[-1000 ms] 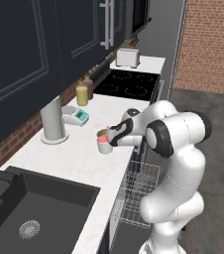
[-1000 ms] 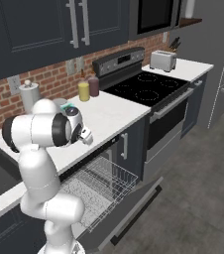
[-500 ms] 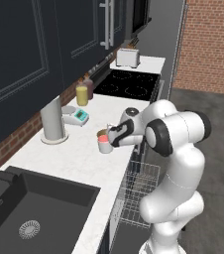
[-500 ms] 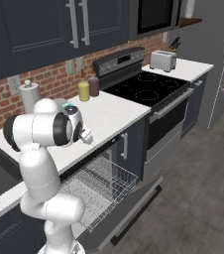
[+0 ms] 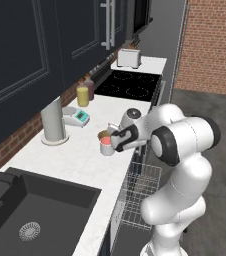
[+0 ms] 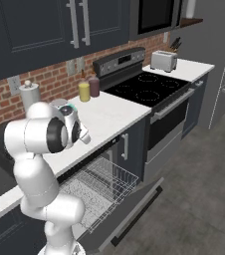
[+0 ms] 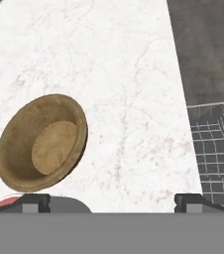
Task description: Pick up the cup and bowl from the counter, place them in the dishwasher, and close the dishwasher door.
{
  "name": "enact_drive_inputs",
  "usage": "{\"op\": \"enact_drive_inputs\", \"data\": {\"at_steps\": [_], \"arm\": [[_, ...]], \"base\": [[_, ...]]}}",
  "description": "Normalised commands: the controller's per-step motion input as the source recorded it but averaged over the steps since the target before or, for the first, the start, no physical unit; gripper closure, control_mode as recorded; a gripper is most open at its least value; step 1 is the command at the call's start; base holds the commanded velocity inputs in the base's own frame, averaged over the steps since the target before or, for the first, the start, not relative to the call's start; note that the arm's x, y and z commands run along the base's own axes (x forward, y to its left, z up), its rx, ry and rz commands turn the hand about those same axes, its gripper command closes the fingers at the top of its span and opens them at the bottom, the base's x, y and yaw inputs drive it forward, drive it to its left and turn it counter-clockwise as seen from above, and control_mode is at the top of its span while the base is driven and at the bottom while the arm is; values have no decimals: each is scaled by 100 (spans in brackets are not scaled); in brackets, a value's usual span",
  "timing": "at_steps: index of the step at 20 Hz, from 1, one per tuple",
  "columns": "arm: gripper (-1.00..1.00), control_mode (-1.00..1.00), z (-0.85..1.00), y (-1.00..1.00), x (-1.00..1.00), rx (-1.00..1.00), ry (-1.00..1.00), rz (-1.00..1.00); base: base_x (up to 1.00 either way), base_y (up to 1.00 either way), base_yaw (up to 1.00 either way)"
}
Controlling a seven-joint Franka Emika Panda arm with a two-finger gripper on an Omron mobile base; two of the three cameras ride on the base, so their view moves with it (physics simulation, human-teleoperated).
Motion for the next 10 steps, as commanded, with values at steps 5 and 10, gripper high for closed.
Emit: {"op": "enact_drive_inputs", "data": {"at_steps": [5,10], "arm": [[-100,-100,11,0,-11,1,-1,-1],[-100,-100,0,0,-8,3,5,0]], "base": [[0,0,0],[0,0,0]]}}
